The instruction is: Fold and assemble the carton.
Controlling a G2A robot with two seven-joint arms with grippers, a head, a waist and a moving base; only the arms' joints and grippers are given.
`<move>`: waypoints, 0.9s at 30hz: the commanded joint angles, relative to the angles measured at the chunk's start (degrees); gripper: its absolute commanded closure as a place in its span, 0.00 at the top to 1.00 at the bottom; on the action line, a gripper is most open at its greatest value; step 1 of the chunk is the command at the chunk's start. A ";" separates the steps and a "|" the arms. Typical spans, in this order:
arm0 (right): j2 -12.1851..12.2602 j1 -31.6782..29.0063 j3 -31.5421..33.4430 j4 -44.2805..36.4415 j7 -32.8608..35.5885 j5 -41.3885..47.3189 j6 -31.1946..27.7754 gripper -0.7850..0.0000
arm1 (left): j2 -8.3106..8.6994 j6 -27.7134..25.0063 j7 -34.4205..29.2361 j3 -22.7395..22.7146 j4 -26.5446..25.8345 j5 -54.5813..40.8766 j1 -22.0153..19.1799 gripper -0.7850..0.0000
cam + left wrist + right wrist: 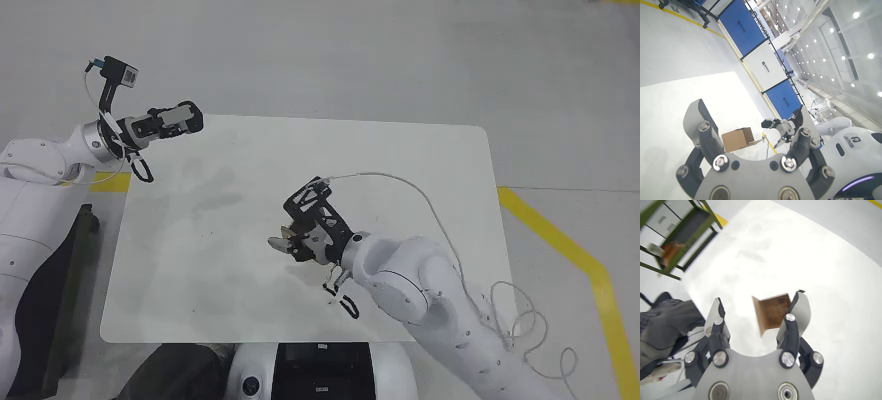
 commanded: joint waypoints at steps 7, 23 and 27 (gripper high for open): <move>0.95 -8.32 0.59 -2.33 -1.81 11.23 -6.30 1.00 | 0.00 0.00 0.00 0.00 0.00 0.00 0.00 1.00; 0.67 -7.95 1.26 12.43 -7.69 20.70 -2.76 1.00 | 0.00 0.00 0.00 0.00 0.00 0.00 0.00 1.00; 0.73 -7.45 2.41 13.78 -8.82 20.75 -0.38 1.00 | 0.00 0.00 0.00 0.00 0.00 0.00 0.00 1.00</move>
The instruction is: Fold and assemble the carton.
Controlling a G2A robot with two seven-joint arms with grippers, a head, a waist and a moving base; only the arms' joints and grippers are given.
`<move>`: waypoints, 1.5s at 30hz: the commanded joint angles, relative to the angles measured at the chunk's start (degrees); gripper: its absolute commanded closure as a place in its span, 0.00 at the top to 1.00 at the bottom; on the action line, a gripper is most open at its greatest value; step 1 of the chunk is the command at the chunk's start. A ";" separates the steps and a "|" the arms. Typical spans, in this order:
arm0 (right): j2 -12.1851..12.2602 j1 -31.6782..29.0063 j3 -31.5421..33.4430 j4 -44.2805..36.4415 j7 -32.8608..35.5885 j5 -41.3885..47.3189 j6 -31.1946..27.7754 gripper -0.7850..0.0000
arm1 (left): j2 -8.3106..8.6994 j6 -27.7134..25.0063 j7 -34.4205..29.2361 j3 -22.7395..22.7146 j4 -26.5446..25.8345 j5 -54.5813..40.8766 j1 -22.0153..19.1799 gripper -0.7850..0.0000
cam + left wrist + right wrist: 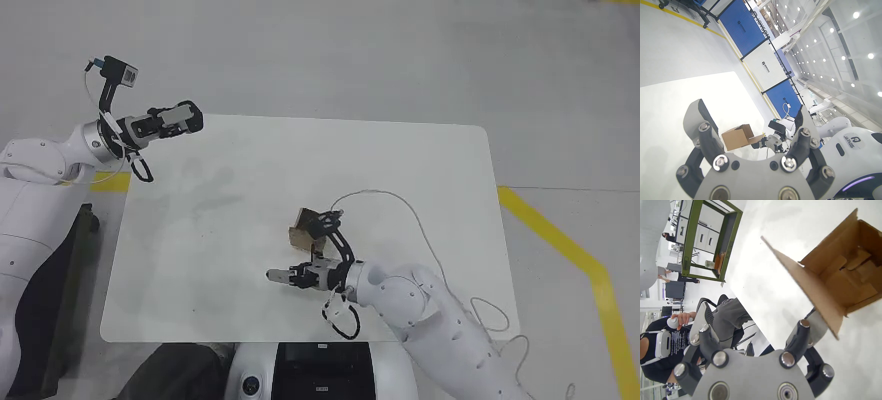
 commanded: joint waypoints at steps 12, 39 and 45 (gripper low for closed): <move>0.63 0.40 3.70 -1.30 -7.67 -10.57 8.51 1.00 | 0.00 0.00 0.00 0.00 0.00 0.00 0.00 1.00; -0.66 -4.98 -0.41 -5.08 -17.55 -21.33 22.89 0.62 | 0.00 0.00 0.00 0.00 0.00 0.00 0.00 1.00; 0.08 -8.58 2.27 -8.10 -17.31 -23.81 23.00 0.60 | 0.00 0.00 0.00 0.00 0.00 0.00 0.00 1.00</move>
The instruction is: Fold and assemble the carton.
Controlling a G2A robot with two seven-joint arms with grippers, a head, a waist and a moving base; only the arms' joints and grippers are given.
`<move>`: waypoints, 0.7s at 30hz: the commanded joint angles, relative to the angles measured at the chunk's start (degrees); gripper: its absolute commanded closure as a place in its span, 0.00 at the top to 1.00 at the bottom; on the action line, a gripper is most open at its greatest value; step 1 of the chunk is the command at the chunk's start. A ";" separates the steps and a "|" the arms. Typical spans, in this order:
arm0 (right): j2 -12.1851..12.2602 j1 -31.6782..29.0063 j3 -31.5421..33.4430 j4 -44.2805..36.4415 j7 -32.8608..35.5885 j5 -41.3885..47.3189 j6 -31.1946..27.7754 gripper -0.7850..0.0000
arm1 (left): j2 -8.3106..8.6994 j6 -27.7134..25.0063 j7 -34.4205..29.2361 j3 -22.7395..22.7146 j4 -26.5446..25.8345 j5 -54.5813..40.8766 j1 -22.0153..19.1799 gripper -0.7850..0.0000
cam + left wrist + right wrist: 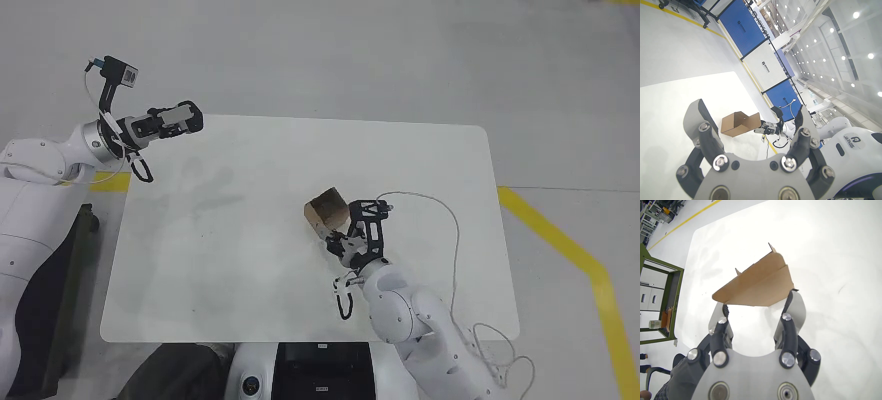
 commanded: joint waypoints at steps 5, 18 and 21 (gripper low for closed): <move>0.89 -4.08 4.94 -2.89 -0.13 -0.14 -0.75 0.64 | 0.00 0.00 0.00 0.00 0.00 0.00 0.00 1.00; 0.34 -2.42 5.86 0.65 -3.60 1.34 -2.05 0.50 | 0.00 0.00 0.00 0.00 0.00 0.00 0.00 1.00; 0.01 -1.49 5.49 1.71 -4.50 1.43 -1.01 0.33 | 0.00 0.00 0.00 0.00 0.00 0.00 0.00 1.00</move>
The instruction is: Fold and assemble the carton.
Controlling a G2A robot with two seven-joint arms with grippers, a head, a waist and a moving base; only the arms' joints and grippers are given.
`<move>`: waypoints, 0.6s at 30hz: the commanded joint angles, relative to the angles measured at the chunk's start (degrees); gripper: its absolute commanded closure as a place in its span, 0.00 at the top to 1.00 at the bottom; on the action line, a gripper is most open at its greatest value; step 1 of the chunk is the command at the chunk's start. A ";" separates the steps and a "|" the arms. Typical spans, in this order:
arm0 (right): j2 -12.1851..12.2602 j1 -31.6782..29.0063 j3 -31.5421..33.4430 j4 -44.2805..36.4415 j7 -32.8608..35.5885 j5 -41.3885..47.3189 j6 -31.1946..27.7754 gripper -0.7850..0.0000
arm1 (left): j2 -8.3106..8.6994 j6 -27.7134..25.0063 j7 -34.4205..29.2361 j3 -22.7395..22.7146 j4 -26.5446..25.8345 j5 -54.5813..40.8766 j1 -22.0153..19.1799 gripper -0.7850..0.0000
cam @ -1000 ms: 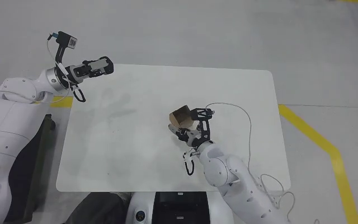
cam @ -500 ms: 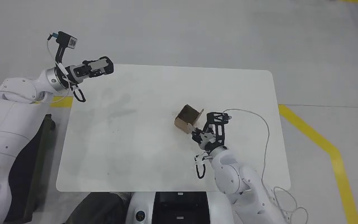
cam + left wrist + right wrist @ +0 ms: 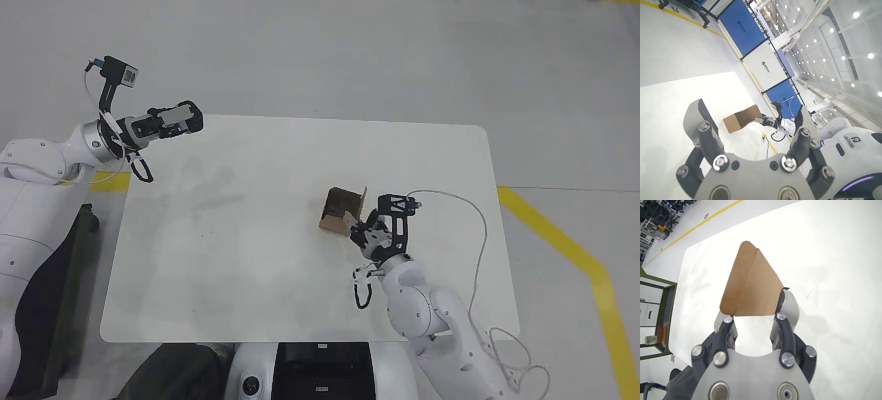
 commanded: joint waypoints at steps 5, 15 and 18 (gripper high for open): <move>-0.34 0.29 0.36 0.32 -1.65 0.74 0.55 0.23 | 0.00 0.00 0.00 0.00 0.00 0.00 0.00 1.00; -0.81 2.09 1.55 3.59 -2.76 3.84 -1.88 0.44 | 0.00 0.00 0.00 0.00 0.00 0.00 0.00 1.00; -0.97 2.97 1.71 4.84 -2.98 4.26 -2.47 0.40 | 0.00 0.00 0.00 0.00 0.00 0.00 0.00 1.00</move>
